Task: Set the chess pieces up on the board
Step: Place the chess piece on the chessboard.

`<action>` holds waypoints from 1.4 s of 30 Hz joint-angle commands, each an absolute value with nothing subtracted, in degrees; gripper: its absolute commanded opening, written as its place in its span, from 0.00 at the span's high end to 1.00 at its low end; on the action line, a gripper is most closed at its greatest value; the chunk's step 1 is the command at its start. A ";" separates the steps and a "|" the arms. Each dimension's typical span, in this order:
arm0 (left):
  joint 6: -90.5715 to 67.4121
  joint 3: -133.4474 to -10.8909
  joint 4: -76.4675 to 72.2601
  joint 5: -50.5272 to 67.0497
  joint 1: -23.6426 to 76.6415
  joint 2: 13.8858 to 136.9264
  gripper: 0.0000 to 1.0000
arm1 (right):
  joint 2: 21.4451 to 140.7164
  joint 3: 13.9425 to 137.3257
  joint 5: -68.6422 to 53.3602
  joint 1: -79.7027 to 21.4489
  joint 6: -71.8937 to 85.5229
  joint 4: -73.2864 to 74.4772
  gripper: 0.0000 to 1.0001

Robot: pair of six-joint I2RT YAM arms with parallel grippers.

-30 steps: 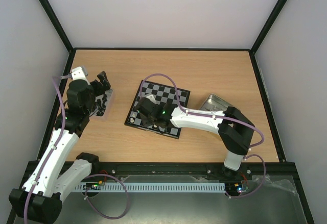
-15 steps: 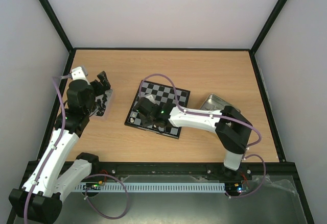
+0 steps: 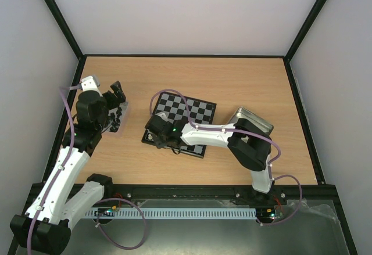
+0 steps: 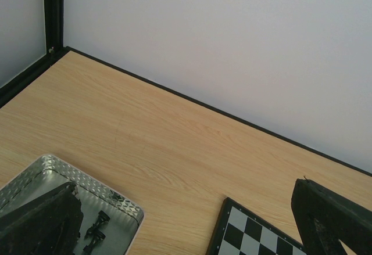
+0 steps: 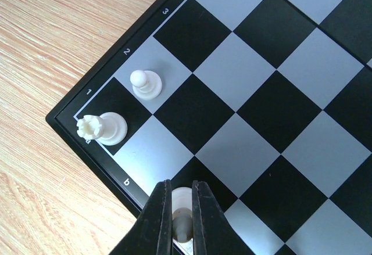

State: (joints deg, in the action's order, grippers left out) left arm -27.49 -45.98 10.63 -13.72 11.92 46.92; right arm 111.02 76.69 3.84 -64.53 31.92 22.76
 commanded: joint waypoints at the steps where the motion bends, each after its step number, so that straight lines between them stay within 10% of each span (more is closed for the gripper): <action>1: -27.49 -45.55 9.40 -14.33 11.69 46.76 0.01 | 112.31 78.36 4.94 -64.82 31.81 22.72 0.97; 31: -27.21 -45.60 9.11 -13.26 11.69 46.41 0.01 | 102.61 77.66 13.55 -63.82 38.44 22.96 0.74; 42: -23.64 -43.87 2.51 5.62 12.22 45.29 0.01 | 78.75 59.57 23.25 -47.34 43.75 26.13 0.43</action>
